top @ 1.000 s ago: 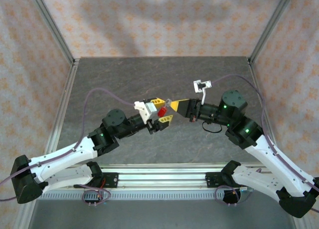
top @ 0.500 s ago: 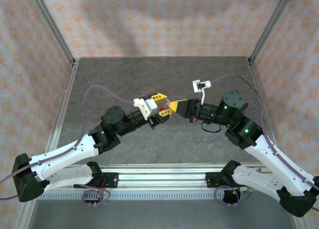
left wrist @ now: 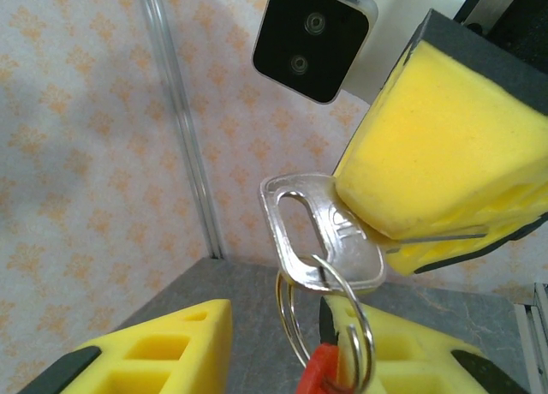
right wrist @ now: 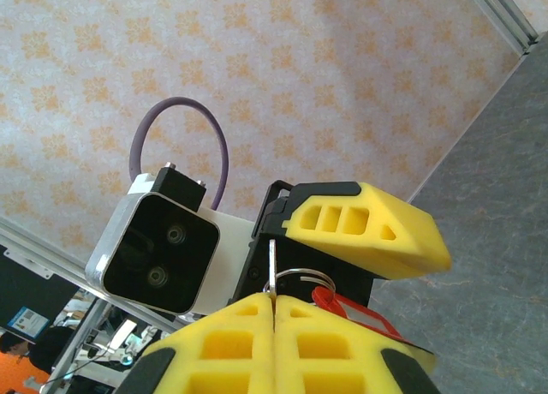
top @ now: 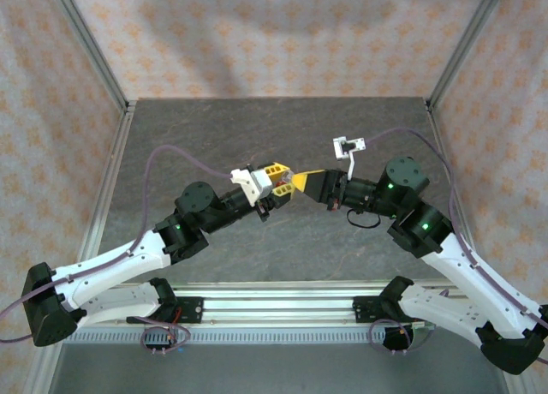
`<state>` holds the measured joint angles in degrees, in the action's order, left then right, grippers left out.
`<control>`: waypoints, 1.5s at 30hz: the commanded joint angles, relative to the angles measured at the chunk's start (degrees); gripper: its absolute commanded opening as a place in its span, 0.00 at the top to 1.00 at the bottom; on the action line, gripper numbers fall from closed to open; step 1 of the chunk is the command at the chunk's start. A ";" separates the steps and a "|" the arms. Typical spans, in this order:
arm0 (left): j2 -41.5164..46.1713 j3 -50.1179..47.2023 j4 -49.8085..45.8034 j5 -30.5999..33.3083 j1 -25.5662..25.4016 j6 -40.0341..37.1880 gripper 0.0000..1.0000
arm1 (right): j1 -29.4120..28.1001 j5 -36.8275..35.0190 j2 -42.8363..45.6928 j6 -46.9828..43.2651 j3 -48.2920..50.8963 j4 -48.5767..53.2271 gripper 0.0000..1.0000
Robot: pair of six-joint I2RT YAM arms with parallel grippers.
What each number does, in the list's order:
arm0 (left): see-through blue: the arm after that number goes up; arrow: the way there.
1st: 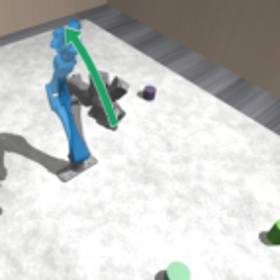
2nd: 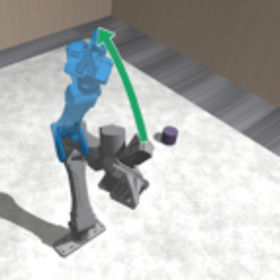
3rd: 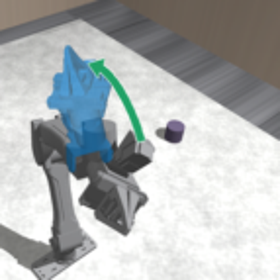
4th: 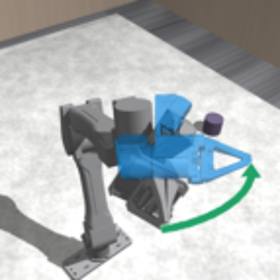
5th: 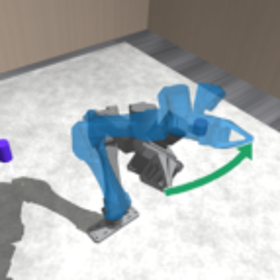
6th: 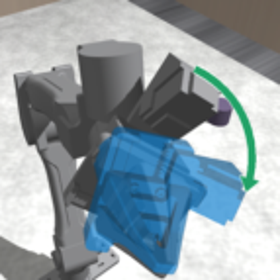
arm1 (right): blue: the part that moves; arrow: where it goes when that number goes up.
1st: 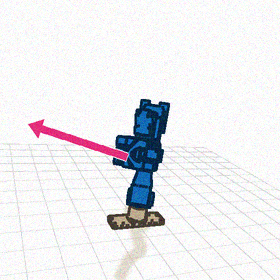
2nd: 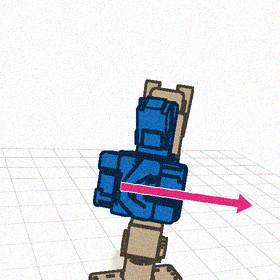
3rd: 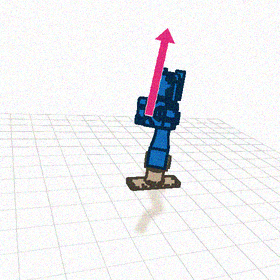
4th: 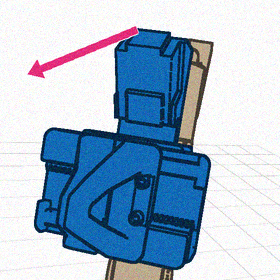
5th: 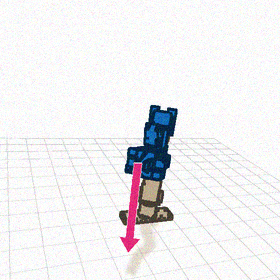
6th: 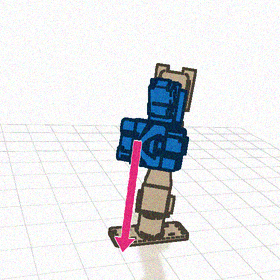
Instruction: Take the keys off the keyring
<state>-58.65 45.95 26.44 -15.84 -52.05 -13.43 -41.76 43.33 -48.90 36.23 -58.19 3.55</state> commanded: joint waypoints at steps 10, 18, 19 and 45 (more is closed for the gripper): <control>1.16 1.78 2.75 -0.77 -0.24 -0.42 0.81 | -0.34 0.74 1.27 1.14 0.27 -3.77 1.00; 1.87 2.14 2.27 -1.58 -0.23 -0.10 0.79 | -0.34 0.64 1.36 1.22 0.80 -4.16 1.00; 1.96 2.11 2.63 -1.57 -0.22 0.11 0.78 | -0.34 0.62 1.41 1.29 0.96 -4.10 1.00; 1.84 13.55 -22.68 -5.73 -0.16 3.85 1.00 | -3.36 -2.57 6.98 -22.47 1.28 3.96 1.00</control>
<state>-57.08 56.29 6.31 -21.58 -52.16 -11.38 -44.27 40.60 -44.93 20.23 -57.23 6.48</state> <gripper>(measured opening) 0.058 0.049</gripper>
